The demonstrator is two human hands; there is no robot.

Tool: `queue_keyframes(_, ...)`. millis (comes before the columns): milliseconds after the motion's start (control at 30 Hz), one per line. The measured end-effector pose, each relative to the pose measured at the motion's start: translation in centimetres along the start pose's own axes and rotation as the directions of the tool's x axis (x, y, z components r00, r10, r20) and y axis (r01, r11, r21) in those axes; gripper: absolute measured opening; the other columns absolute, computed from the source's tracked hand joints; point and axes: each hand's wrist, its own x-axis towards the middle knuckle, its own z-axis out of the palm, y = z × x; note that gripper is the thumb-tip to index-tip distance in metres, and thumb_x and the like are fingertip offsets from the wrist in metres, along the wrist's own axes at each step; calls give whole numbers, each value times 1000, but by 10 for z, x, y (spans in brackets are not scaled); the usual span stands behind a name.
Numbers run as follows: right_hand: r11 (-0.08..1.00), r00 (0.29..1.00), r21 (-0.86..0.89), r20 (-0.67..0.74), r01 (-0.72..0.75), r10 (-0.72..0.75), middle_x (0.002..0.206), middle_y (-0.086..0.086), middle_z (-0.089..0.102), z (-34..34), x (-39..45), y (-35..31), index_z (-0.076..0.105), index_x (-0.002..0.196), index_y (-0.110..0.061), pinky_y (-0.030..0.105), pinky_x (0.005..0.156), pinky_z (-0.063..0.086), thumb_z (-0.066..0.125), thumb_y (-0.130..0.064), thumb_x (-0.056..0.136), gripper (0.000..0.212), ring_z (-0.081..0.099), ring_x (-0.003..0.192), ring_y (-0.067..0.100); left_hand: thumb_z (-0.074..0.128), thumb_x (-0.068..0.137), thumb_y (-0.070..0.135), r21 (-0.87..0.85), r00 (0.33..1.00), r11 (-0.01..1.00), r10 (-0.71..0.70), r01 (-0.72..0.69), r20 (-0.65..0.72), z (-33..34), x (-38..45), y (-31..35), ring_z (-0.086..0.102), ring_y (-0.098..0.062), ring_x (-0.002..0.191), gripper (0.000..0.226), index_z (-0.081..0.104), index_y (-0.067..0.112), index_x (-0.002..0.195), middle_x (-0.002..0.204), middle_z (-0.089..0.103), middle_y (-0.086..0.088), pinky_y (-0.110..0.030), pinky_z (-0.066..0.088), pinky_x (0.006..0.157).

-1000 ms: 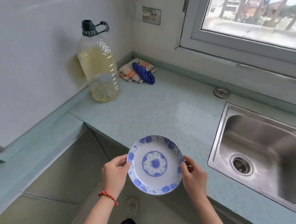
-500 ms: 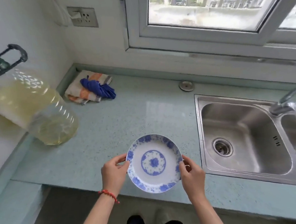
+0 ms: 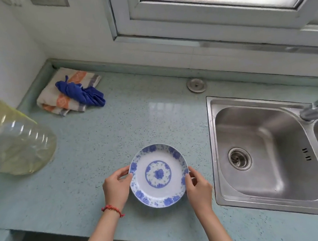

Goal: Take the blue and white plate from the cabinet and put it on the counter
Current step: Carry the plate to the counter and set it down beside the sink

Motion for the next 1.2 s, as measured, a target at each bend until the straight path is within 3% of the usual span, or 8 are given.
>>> queue_keyframes(100,1000,1000,-6,-5,-3,3,69,-6,62,5,13,-1,63,109,-13,12,54,41,59,-11,84,25,56,60,-2,68,74,0,12,1000,1000,-15,15,-4,6,12,0,65,-16,75,22,69,7,95,87,70,-4,-25,51,74)
queue_keyframes(167,1000,1000,-13,-10,8,-8,67,-11,61,9,23,-1,64,107,-13,6,53,39,59,-11,83,24,55,59,-6,68,74,0,14,1000,1000,-13,13,-12,10,20,2,63,-9,71,22,69,7,96,87,70,-4,-17,48,68)
queue_keyframes(333,999,999,0,-8,32,-32,65,-26,55,19,53,-9,64,106,-12,3,53,38,58,-9,84,23,57,60,-7,68,74,0,6,999,1000,-24,24,-27,18,47,10,64,-16,76,23,68,5,97,89,70,-5,-27,50,76)
queue_keyframes(500,999,999,16,8,40,-40,71,-9,60,29,91,-24,62,111,-12,24,61,46,56,-13,86,25,55,62,1,68,75,2,-6,1000,1000,-1,1,-20,29,85,27,64,-17,78,24,68,6,98,90,69,-3,-27,49,78)
queue_keyframes(767,998,999,25,8,54,-54,82,0,62,48,162,-49,60,113,-9,12,56,43,54,-17,88,27,54,63,-3,66,76,2,-3,997,998,65,-65,-33,51,148,60,62,-16,81,25,67,5,100,97,71,-11,-25,47,78)
queue_keyframes(900,998,999,43,10,42,-43,83,-1,63,54,187,-58,60,113,-10,18,61,43,53,-18,88,27,54,65,0,65,76,1,-27,997,997,68,-69,-32,60,172,74,62,-18,84,26,66,3,102,102,70,-15,-29,49,81)
queue_keyframes(1133,998,998,15,-15,64,-64,76,-5,60,61,207,-65,62,110,-10,9,55,42,53,-17,88,25,54,62,0,65,77,2,-60,996,995,79,-82,-39,66,190,78,63,-16,82,25,66,3,102,102,70,-15,-26,48,78)
queue_keyframes(1200,997,997,7,-19,72,-72,79,-2,62,62,206,-66,62,110,-10,17,57,42,52,-16,88,25,55,62,7,66,77,2,-61,996,994,84,-86,-42,67,191,77,63,-16,82,25,66,4,102,101,70,-15,-26,48,77)
